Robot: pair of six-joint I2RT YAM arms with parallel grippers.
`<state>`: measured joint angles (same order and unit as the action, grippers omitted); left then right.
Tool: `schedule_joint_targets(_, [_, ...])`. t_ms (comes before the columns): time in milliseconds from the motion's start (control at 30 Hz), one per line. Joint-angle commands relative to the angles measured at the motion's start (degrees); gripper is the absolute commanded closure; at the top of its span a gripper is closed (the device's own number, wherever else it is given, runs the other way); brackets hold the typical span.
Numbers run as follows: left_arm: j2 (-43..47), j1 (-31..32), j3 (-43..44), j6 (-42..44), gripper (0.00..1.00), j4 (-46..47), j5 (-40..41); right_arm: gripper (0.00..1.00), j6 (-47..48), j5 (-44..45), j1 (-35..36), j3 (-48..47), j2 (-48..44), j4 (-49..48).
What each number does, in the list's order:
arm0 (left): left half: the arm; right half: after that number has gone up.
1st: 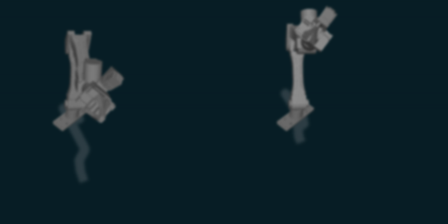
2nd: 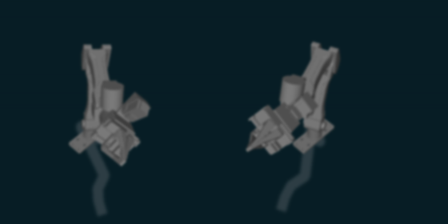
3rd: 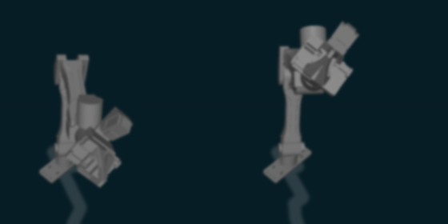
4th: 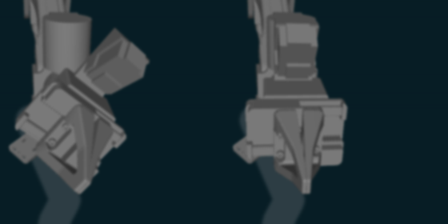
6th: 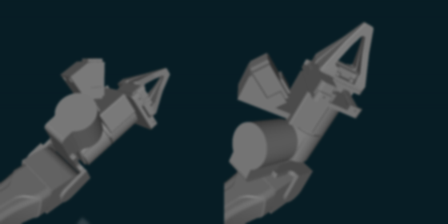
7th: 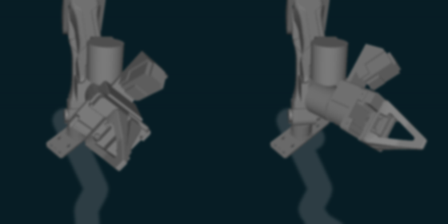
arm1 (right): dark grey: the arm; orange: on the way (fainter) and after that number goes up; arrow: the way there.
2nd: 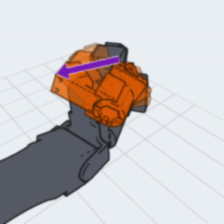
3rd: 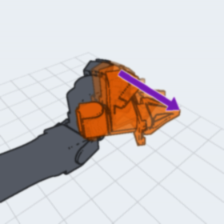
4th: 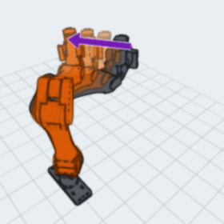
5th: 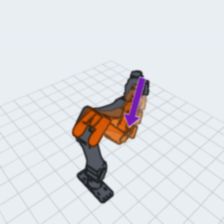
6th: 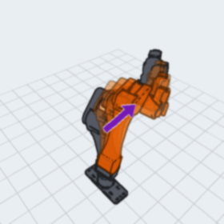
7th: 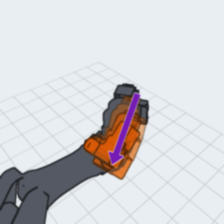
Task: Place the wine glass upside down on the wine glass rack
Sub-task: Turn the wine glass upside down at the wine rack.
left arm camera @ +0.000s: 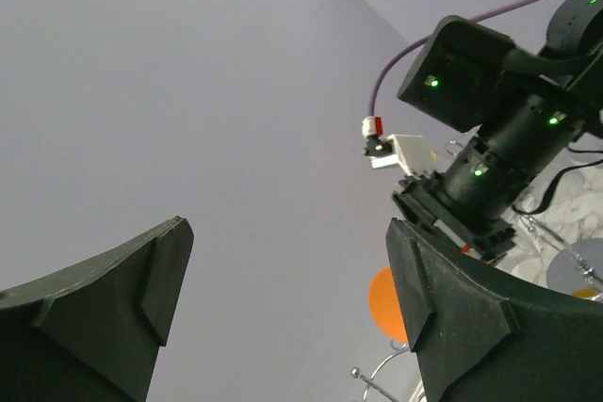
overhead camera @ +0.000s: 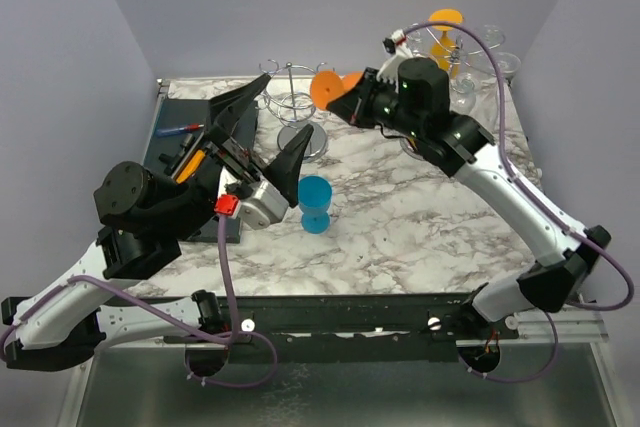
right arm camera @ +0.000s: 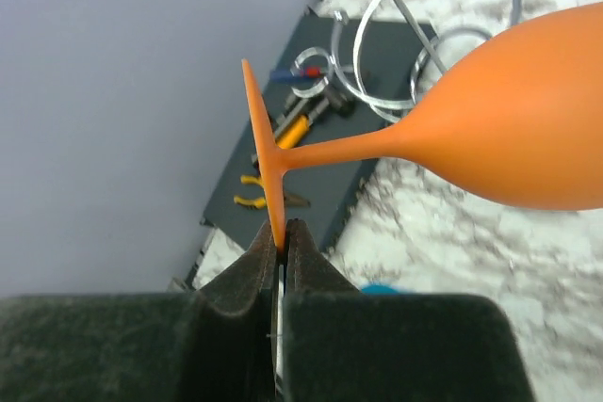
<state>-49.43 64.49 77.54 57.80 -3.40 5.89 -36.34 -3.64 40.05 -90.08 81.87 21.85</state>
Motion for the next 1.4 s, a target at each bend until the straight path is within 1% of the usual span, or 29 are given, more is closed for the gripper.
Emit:
schedule_joint_targets(0, [-2.54, -0.58, 5.24, 1.01, 0.08, -8.11, 4.37, 1.00, 2.38, -2.05, -1.46, -13.45, 9.22, 2.86])
schedule_joint_targets(67, [-3.17, -0.59, 7.06, 1.44, 0.08, -9.71, 5.00, 1.00, 0.71, -3.88, -3.91, -17.98, 12.81, 4.12])
schedule_joint_targets(167, [-4.06, -0.59, 8.74, 0.39, 0.09, -10.49, 6.05, 1.00, -2.40, -8.62, -7.96, -20.07, 16.15, 2.20])
schedule_joint_targets(300, [-2.96, -0.59, 6.66, 2.73, 0.11, -10.62, 4.29, 1.00, -6.63, -15.32, -12.79, -21.27, 19.67, -1.22])
schedule_joint_targets(433, [-2.65, -0.59, 5.49, 2.51, 0.11, -10.58, 3.71, 1.00, -8.31, -19.58, -14.47, -24.62, 23.78, -2.99])
schedule_joint_targets(500, [-2.51, -0.59, 4.94, 2.74, 0.11, -10.58, 3.39, 1.00, -8.83, -20.19, -14.84, -27.32, 26.28, -2.60])
schedule_joint_targets(633, [-2.47, -0.59, 4.03, 3.13, 0.11, -10.60, 2.65, 1.00, -11.04, -21.01, -15.75, -28.49, 29.65, -5.00])
schedule_joint_targets(800, [-3.08, -0.59, 3.85, 2.52, 0.11, -10.58, 1.94, 1.00, -13.70, -20.01, -16.15, -29.38, 33.37, -8.53])
schedule_joint_targets(933, [-3.22, -0.59, 4.02, 1.98, 0.11, -10.58, 1.33, 1.00, -13.53, -18.34, -16.21, -31.55, 36.16, -8.81])
schedule_joint_targets(1133, [-2.65, -0.60, 3.22, 1.88, 0.12, -10.59, 1.01, 1.00, -14.38, -18.12, -16.65, -31.43, 38.38, -11.10])
schedule_joint_targets(1367, [-1.69, -0.59, 1.72, 2.34, 0.12, -10.58, 0.53, 1.00, -18.18, -20.94, -16.76, -30.35, 41.25, -14.92])
